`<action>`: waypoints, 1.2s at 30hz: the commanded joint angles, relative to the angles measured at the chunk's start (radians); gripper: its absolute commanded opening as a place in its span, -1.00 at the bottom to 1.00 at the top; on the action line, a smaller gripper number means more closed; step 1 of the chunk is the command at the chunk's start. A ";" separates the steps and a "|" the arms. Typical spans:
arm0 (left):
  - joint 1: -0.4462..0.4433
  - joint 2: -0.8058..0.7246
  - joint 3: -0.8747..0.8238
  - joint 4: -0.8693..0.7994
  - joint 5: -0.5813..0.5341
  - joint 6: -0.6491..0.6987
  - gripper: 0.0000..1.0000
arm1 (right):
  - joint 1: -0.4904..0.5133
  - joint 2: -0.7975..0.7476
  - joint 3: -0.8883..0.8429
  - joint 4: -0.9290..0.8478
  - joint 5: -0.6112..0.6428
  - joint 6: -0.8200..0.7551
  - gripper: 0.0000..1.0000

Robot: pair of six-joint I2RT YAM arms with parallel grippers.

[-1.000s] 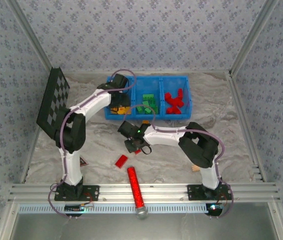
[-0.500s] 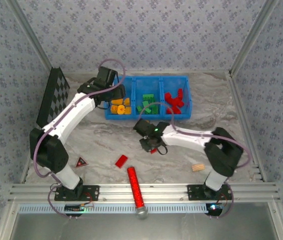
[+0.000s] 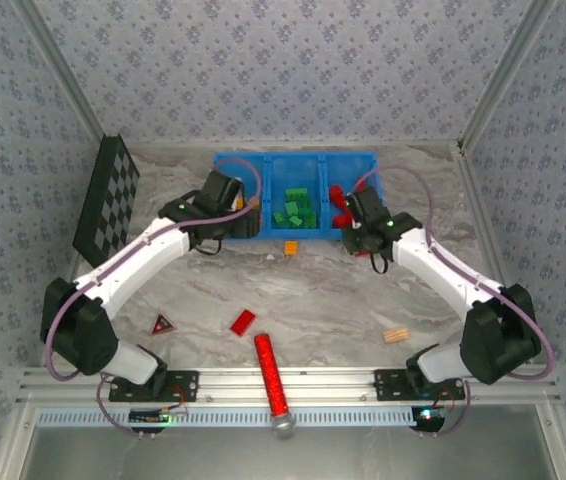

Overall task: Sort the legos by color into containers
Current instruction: Place the lego in the container.

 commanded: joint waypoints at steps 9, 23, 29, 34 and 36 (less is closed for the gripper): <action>-0.201 0.097 0.025 0.006 -0.084 -0.031 0.66 | -0.142 0.231 0.238 0.151 -0.053 -0.156 -0.60; -0.272 0.263 0.038 0.067 -0.067 -0.066 0.65 | -0.178 0.500 0.375 0.203 -0.092 -0.166 -0.47; -0.269 0.368 0.087 0.081 -0.100 -0.106 0.64 | -0.179 0.493 0.349 0.211 -0.105 -0.164 -0.33; -0.266 0.446 0.141 0.075 -0.113 -0.125 0.64 | -0.182 0.484 0.349 0.203 -0.122 -0.169 -0.08; -0.263 0.474 0.160 0.069 -0.116 -0.127 0.64 | -0.181 0.473 0.337 0.213 -0.118 -0.164 0.17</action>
